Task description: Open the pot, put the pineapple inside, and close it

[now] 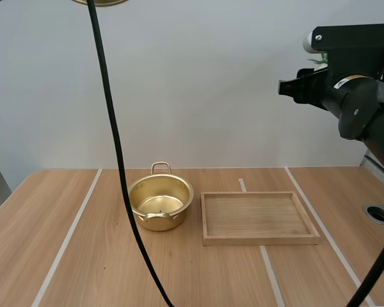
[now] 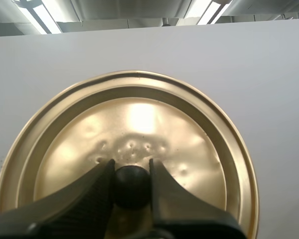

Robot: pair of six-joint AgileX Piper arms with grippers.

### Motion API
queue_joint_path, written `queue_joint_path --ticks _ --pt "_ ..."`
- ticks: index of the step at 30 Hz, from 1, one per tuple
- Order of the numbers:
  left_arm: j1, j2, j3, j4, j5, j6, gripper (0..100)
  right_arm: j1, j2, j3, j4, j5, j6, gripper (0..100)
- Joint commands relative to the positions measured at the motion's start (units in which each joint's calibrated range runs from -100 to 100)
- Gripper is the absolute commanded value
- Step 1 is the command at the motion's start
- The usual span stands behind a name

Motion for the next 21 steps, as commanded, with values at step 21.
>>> queue_joint_path --ticks 21 --pt "-0.04 -0.21 -0.18 -0.15 -1.3 -0.27 0 11.05 6.0 -5.79 1.03 1.04 -1.96 0"
